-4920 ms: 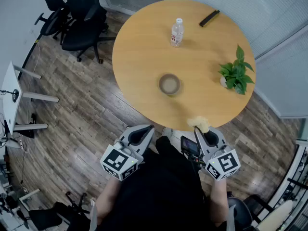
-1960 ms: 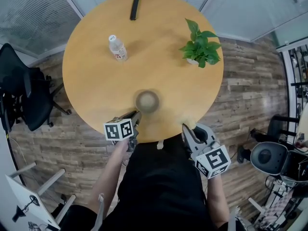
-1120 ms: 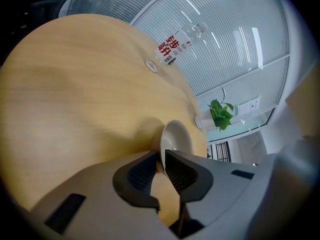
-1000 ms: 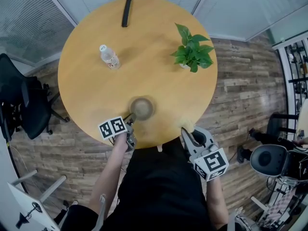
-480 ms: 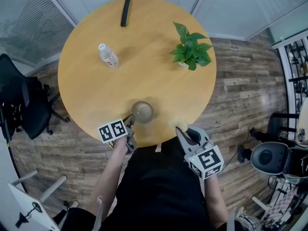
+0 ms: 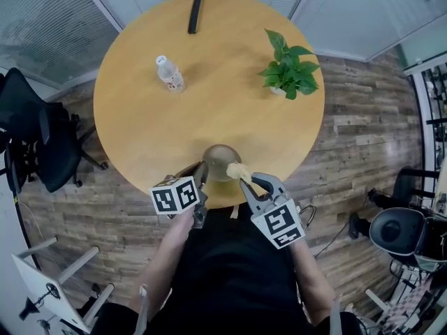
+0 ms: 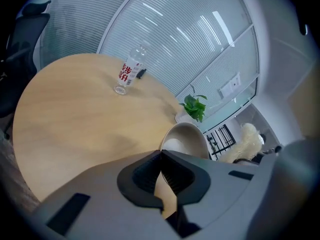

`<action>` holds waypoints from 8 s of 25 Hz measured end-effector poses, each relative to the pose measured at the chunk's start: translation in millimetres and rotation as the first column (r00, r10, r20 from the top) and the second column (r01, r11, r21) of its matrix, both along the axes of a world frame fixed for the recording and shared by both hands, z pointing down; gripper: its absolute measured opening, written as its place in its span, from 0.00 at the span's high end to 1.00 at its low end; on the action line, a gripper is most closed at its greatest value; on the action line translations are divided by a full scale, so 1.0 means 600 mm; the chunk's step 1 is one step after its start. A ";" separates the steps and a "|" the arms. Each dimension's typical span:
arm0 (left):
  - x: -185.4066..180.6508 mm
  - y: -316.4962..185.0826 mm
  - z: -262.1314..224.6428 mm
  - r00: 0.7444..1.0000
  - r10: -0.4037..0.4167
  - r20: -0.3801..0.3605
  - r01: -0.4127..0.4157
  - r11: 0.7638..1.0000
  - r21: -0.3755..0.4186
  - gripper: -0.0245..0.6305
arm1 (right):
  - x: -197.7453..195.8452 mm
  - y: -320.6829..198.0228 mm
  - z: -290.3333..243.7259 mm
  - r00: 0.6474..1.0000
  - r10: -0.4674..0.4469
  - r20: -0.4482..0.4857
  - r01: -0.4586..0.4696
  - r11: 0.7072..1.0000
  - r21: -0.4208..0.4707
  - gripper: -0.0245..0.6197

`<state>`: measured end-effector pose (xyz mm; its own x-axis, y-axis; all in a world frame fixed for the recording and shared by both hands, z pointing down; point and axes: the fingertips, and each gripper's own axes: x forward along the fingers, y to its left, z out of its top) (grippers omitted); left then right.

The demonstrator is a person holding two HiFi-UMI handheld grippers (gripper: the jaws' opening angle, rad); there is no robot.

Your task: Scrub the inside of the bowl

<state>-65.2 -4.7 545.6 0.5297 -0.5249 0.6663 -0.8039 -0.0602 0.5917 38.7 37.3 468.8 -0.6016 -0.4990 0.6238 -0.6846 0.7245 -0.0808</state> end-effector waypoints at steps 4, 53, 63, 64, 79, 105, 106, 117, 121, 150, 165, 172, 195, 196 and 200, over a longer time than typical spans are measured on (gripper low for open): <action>0.000 -0.005 -0.025 0.998 0.031 0.048 -0.033 0.998 0.044 0.94 | -0.037 -0.016 0.020 0.989 -0.084 -0.122 0.092 0.994 0.060 0.90; 0.020 0.002 -0.150 0.966 0.097 0.239 -0.174 0.929 0.326 0.93 | -0.077 -0.041 0.039 0.997 0.044 -0.064 -0.052 0.991 -0.126 0.90; 0.028 0.008 -0.152 0.957 0.126 0.260 -0.214 0.914 0.346 0.93 | -0.060 -0.048 0.051 0.985 0.170 -0.026 -0.171 0.957 -0.236 0.90; 0.029 0.008 -0.153 0.957 0.128 0.258 -0.216 0.913 0.346 0.93 | -0.063 -0.047 0.050 0.988 0.151 -0.035 -0.155 0.962 -0.225 0.90; 0.017 0.011 -0.139 0.946 0.169 0.277 -0.247 0.929 0.276 0.93 | -0.071 -0.023 0.065 0.663 -0.246 -0.708 0.538 0.814 0.221 0.90; 0.014 0.020 -0.126 0.922 0.231 0.310 -0.307 0.924 0.226 0.93 | -0.071 -0.010 0.085 0.530 -0.243 -0.812 0.713 0.646 0.272 0.90; 0.015 0.019 -0.126 0.927 0.227 0.299 -0.300 0.926 0.228 0.93 | -0.070 -0.010 0.084 0.566 -0.261 -0.782 0.688 0.672 0.274 0.90; 0.004 0.000 -0.135 0.962 0.118 0.244 -0.187 0.941 0.283 0.94 | -0.073 -0.028 0.057 0.930 -0.141 -0.338 0.169 0.984 0.055 0.90; 0.011 0.004 -0.130 0.958 0.148 0.244 -0.215 0.938 0.273 0.94 | -0.065 -0.024 0.060 0.937 -0.119 -0.328 0.113 0.993 -0.038 0.90; 0.027 0.016 -0.141 0.973 0.127 0.193 -0.188 0.921 0.342 0.94 | -0.103 -0.015 0.040 0.983 0.140 0.119 -0.079 0.906 -0.416 0.90; 0.019 0.012 -0.154 0.971 0.127 0.202 -0.196 0.909 0.369 0.94 | -0.113 -0.006 0.025 0.984 -0.164 -0.070 0.156 0.981 -0.114 0.90; 0.016 0.015 -0.142 0.952 0.162 0.259 -0.244 0.914 0.325 0.94 | -0.088 0.011 0.076 0.667 -0.382 -0.640 0.558 0.825 0.090 0.90; 0.001 -0.011 -0.155 0.929 0.124 0.349 -0.246 0.911 0.330 0.94 | -0.081 -0.041 0.055 0.468 -0.319 -0.824 0.746 0.643 0.174 0.90; 0.001 -0.013 -0.155 0.929 0.121 0.350 -0.244 0.911 0.333 0.94 | -0.081 -0.035 0.060 0.504 -0.355 -0.788 0.714 0.685 0.148 0.90; -0.004 -0.017 -0.153 0.938 0.106 0.329 -0.222 0.914 0.340 0.94 | -0.092 -0.015 0.061 0.740 -0.437 -0.510 0.523 0.852 0.028 0.90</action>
